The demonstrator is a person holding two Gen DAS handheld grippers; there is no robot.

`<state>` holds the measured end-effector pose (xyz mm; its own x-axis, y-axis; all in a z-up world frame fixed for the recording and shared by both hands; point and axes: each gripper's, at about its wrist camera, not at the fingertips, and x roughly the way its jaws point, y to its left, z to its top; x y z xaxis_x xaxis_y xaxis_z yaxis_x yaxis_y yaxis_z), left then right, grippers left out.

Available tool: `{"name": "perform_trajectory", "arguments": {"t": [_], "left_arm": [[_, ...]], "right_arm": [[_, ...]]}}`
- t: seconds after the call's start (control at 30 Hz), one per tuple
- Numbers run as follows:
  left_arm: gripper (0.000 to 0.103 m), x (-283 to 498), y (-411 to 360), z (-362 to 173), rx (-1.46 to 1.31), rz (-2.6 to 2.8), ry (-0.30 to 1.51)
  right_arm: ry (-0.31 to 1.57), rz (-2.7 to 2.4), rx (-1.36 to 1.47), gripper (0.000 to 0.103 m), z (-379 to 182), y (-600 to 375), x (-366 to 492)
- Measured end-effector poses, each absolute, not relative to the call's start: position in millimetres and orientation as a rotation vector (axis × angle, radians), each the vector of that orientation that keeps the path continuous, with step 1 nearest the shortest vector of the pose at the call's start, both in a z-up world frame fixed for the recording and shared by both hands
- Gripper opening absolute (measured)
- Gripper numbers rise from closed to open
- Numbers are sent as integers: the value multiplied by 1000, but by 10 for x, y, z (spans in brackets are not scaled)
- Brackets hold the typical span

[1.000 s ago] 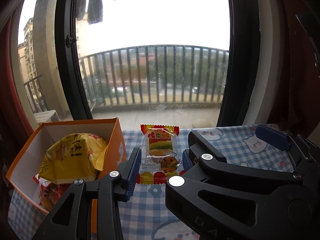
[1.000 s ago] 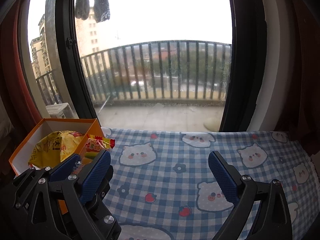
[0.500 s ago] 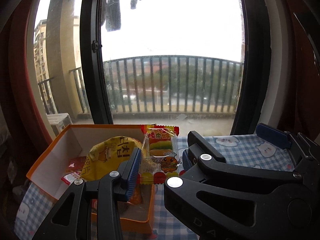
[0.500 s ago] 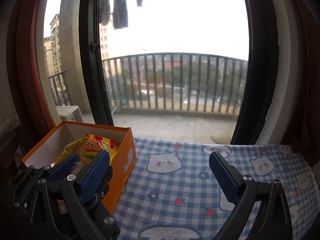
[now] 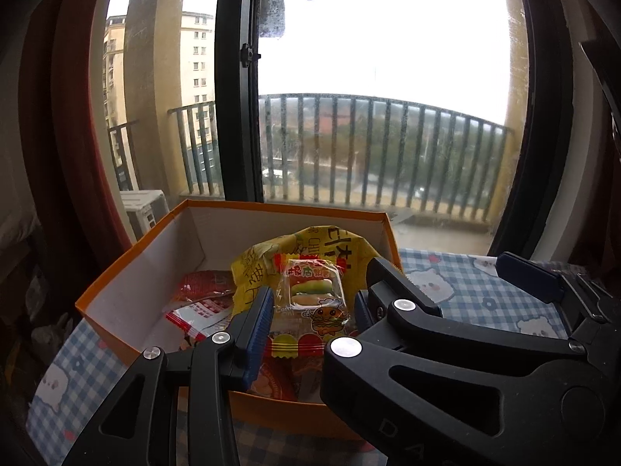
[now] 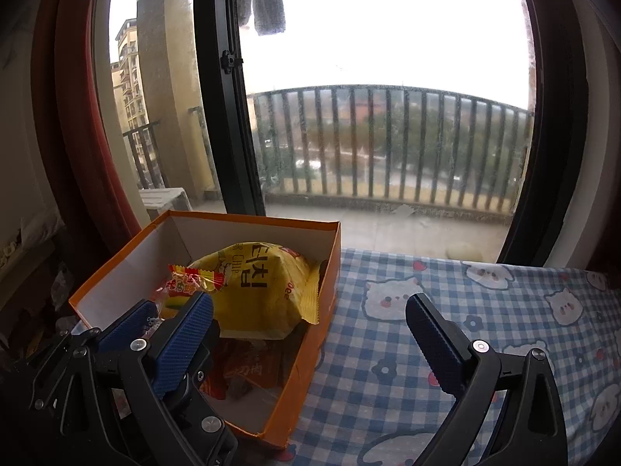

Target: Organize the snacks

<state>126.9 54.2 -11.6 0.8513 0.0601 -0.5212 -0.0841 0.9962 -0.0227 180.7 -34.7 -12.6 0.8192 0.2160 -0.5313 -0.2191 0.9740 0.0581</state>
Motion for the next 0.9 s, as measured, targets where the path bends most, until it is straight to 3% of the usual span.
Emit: {"name": "perform_trajectory", "arguments": {"t": [0.1,0.17,0.23,0.9], "left_arm": [[45,1300,571,-179,-57,63,561],[69,1310,578,-200,-53,72,567],[80,1285,564,-213,-43,90,561],[87,705,185,-97,-13,5,527]], "right_arm": [[582,225,-21,101,-202,-302,1851],[585,220,-25,101,-234,-296,1862],[592,210,-34,101,-260,-271,1857],[551,172,-22,101,-118,-669,1179]]}}
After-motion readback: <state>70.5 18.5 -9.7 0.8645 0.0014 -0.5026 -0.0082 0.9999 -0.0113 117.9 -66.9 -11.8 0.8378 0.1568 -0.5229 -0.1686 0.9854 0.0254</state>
